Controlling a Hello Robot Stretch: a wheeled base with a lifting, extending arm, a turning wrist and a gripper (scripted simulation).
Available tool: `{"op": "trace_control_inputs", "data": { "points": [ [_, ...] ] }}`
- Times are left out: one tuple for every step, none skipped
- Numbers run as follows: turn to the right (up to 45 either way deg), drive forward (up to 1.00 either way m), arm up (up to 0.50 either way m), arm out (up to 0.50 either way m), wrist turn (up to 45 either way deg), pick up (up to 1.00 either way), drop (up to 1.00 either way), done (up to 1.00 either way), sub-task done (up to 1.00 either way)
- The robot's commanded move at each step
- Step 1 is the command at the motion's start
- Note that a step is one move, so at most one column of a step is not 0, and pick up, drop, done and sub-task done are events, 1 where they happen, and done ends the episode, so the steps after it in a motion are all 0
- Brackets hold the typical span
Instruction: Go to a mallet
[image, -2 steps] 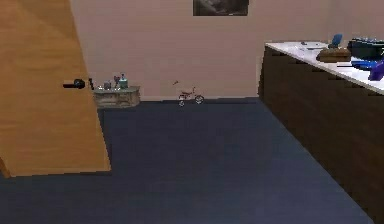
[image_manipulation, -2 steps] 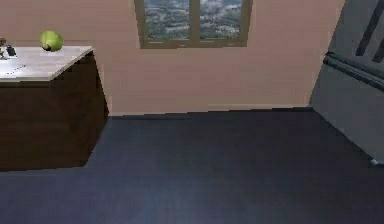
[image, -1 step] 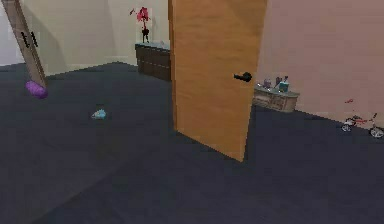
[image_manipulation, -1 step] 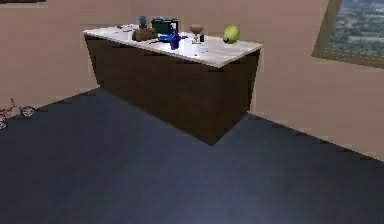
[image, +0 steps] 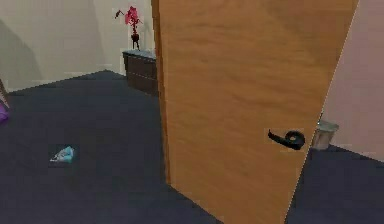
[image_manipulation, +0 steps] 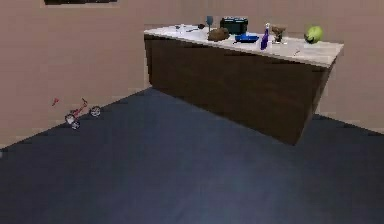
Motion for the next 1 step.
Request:
{"op": "trace_control_inputs", "data": {
  "points": [
    [-45.0, 0.00, 0.00, 0.00, 0.0, 0.00, 0.00, 0.00, 0.00]
  ]
}}
